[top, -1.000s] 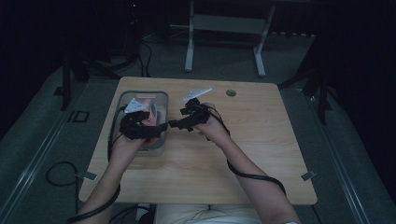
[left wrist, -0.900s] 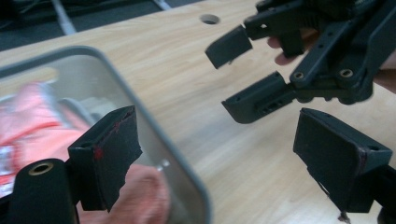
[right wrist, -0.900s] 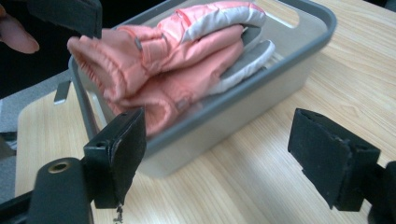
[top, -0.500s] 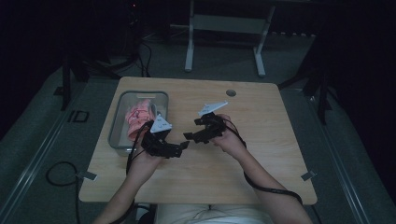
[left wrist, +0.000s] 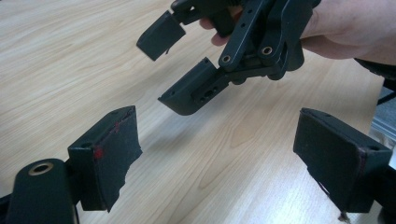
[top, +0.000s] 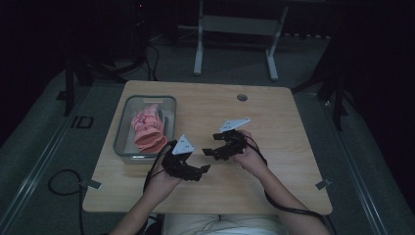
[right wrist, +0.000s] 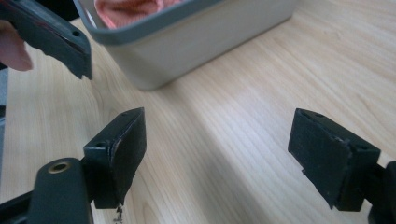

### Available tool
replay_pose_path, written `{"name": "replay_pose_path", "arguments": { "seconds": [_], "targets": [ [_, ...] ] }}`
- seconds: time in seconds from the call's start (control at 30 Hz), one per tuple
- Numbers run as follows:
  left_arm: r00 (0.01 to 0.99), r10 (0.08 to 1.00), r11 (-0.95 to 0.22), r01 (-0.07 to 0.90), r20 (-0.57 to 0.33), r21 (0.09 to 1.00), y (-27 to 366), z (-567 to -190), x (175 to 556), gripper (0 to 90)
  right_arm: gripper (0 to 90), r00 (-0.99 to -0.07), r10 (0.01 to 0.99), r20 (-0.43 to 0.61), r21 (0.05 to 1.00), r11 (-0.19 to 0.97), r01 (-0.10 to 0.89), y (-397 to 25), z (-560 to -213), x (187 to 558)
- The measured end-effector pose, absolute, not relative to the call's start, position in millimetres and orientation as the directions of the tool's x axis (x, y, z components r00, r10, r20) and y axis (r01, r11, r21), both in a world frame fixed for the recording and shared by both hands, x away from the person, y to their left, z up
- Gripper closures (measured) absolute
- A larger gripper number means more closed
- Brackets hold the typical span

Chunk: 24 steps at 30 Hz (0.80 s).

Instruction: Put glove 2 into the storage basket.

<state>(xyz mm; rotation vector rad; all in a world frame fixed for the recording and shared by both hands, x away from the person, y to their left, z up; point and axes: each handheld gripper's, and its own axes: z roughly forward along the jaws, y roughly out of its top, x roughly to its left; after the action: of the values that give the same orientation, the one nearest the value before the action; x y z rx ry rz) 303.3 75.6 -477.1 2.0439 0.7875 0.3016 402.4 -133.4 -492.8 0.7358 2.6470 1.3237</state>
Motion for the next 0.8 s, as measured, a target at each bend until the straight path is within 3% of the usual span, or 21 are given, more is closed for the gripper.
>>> {"name": "replay_pose_path", "arguments": {
  "seconds": [0.8],
  "targets": [
    [0.852,0.507,-0.439,0.386,-0.131,0.811,47,-530,293,14.0,17.6,-0.872,0.473,0.125,0.789,0.486,0.377,-173,-532,371]
  ]
}}
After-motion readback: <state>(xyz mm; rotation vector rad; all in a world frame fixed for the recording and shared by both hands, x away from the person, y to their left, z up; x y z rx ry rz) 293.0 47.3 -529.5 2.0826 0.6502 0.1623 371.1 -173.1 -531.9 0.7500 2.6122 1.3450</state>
